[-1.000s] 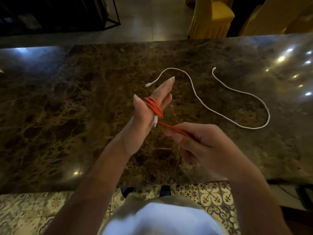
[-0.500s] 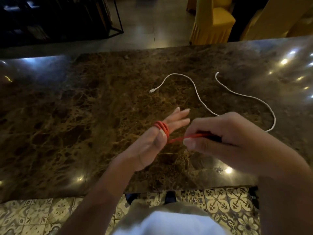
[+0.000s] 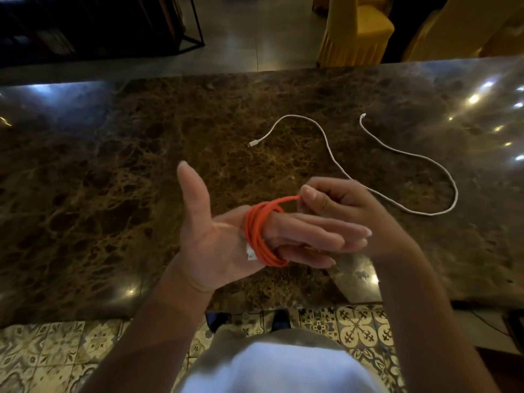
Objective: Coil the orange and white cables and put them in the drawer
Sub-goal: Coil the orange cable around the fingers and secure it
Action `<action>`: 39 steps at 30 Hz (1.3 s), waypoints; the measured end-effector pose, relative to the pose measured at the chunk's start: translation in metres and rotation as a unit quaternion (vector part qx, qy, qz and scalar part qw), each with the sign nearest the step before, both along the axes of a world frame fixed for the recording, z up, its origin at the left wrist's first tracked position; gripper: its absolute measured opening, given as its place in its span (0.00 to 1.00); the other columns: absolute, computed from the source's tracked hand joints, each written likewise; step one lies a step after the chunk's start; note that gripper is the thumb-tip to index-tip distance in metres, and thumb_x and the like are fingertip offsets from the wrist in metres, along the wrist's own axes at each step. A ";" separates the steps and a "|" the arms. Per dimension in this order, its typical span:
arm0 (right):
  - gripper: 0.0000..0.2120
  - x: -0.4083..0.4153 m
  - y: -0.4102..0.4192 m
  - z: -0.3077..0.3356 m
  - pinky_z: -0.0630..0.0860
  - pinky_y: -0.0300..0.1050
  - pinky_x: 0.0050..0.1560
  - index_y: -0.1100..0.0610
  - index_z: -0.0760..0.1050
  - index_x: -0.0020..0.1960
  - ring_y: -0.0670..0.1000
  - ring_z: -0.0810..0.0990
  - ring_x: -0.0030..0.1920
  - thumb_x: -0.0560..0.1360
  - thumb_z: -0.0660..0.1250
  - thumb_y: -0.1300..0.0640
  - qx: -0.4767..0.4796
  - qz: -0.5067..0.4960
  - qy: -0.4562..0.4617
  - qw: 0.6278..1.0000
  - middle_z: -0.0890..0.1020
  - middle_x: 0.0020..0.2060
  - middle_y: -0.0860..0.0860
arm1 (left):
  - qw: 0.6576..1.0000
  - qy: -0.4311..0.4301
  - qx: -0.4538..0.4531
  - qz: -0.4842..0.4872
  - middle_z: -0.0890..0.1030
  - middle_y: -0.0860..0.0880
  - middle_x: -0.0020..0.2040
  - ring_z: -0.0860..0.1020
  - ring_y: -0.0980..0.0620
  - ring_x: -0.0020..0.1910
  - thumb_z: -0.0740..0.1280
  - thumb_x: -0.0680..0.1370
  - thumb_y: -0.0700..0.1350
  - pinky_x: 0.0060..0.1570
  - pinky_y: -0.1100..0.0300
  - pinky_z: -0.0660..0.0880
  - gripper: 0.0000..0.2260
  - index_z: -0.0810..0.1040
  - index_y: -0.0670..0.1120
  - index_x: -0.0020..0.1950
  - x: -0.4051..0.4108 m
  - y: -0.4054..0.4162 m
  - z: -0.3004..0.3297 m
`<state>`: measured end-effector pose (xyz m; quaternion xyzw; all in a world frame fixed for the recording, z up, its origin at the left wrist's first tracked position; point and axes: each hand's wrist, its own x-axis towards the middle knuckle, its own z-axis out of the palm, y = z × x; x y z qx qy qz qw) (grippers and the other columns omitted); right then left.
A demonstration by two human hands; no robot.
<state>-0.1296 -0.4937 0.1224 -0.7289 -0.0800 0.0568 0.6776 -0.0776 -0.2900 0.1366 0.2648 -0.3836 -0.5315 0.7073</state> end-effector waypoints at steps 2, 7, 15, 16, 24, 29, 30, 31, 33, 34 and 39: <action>0.12 -0.003 0.011 -0.016 0.69 0.37 0.31 0.60 0.79 0.45 0.50 0.72 0.32 0.84 0.62 0.60 0.038 -0.018 0.026 0.999 0.77 0.34 0.58 | 0.995 0.084 -0.029 0.036 0.72 0.27 0.71 0.57 0.20 0.74 0.49 0.68 0.83 0.75 0.44 0.68 0.60 0.75 0.28 0.68 0.001 0.001 0.003; 0.14 -0.016 0.029 -0.030 0.66 0.33 0.28 0.62 0.80 0.57 0.42 0.69 0.25 0.86 0.59 0.54 0.044 -0.030 0.061 0.997 0.72 0.29 0.53 | 0.962 0.229 -0.065 0.132 0.64 0.29 0.78 0.55 0.31 0.82 0.40 0.68 0.84 0.79 0.45 0.60 0.64 0.67 0.26 0.73 0.012 -0.001 0.003; 0.28 -0.038 0.058 -0.021 0.82 0.40 0.45 0.50 0.59 0.82 0.45 0.85 0.40 0.85 0.63 0.57 -0.215 -0.087 -0.046 0.972 0.86 0.43 0.43 | 0.945 0.219 -0.041 0.240 0.57 0.30 0.82 0.54 0.34 0.83 0.41 0.74 0.80 0.82 0.46 0.51 0.57 0.57 0.29 0.78 0.029 -0.002 -0.005; 0.27 -0.041 0.060 -0.020 0.83 0.42 0.45 0.50 0.61 0.81 0.45 0.86 0.40 0.84 0.63 0.56 -0.211 -0.120 -0.068 0.968 0.86 0.43 0.43 | 0.941 0.223 -0.042 0.252 0.57 0.31 0.82 0.55 0.34 0.83 0.42 0.74 0.79 0.83 0.46 0.51 0.57 0.58 0.29 0.78 0.031 -0.001 -0.008; 0.27 -0.045 0.061 -0.007 0.78 0.39 0.63 0.47 0.68 0.72 0.41 0.79 0.64 0.76 0.74 0.58 -0.200 0.014 -0.077 0.977 0.80 0.64 0.42 | 0.934 0.171 0.055 0.309 0.63 0.37 0.82 0.61 0.41 0.82 0.41 0.74 0.78 0.83 0.47 0.48 0.54 0.59 0.33 0.81 0.028 -0.002 -0.029; 0.10 -0.030 0.046 -0.003 0.82 0.43 0.45 0.56 0.84 0.57 0.43 0.85 0.45 0.79 0.72 0.53 -0.229 -0.082 -0.200 0.949 0.87 0.46 0.47 | 0.931 0.220 0.077 0.281 0.62 0.36 0.82 0.59 0.39 0.83 0.48 0.73 0.78 0.83 0.47 0.49 0.55 0.57 0.33 0.82 0.023 -0.002 -0.028; 0.09 -0.026 0.043 -0.001 0.80 0.42 0.45 0.57 0.85 0.52 0.45 0.84 0.45 0.79 0.72 0.52 -0.237 -0.110 -0.229 0.938 0.86 0.45 0.47 | 0.935 0.235 0.064 0.258 0.59 0.36 0.83 0.58 0.38 0.83 0.50 0.73 0.78 0.83 0.46 0.53 0.55 0.54 0.34 0.82 0.023 -0.002 -0.028; 0.09 -0.023 0.041 0.001 0.78 0.41 0.47 0.57 0.85 0.49 0.48 0.82 0.47 0.79 0.72 0.51 -0.250 -0.132 -0.247 0.927 0.84 0.47 0.48 | 0.939 0.260 0.045 0.222 0.57 0.36 0.83 0.59 0.38 0.82 0.54 0.72 0.78 0.80 0.46 0.61 0.56 0.52 0.35 0.83 0.021 -0.002 -0.026; 0.10 -0.018 0.038 0.004 0.77 0.45 0.50 0.59 0.83 0.48 0.52 0.81 0.50 0.79 0.71 0.51 -0.240 -0.134 -0.229 0.934 0.83 0.49 0.51 | 0.942 0.288 0.042 0.164 0.57 0.35 0.81 0.69 0.38 0.77 0.59 0.71 0.76 0.67 0.46 0.77 0.57 0.47 0.37 0.84 0.018 -0.002 -0.021; 0.11 -0.018 0.036 0.006 0.79 0.49 0.47 0.61 0.83 0.48 0.53 0.82 0.48 0.80 0.70 0.53 -0.212 -0.120 -0.199 0.949 0.84 0.47 0.52 | 0.949 0.270 0.060 0.150 0.59 0.35 0.80 0.73 0.40 0.74 0.57 0.70 0.77 0.63 0.49 0.79 0.57 0.48 0.36 0.84 0.016 -0.002 -0.021; 0.18 -0.018 0.035 0.012 0.85 0.46 0.45 0.54 0.75 0.70 0.46 0.87 0.43 0.81 0.71 0.55 -0.201 -0.130 -0.059 0.969 0.87 0.44 0.47 | 0.968 0.153 0.142 0.139 0.75 0.39 0.71 0.73 0.44 0.71 0.56 0.70 0.80 0.74 0.50 0.68 0.53 0.68 0.37 0.78 0.010 -0.004 -0.028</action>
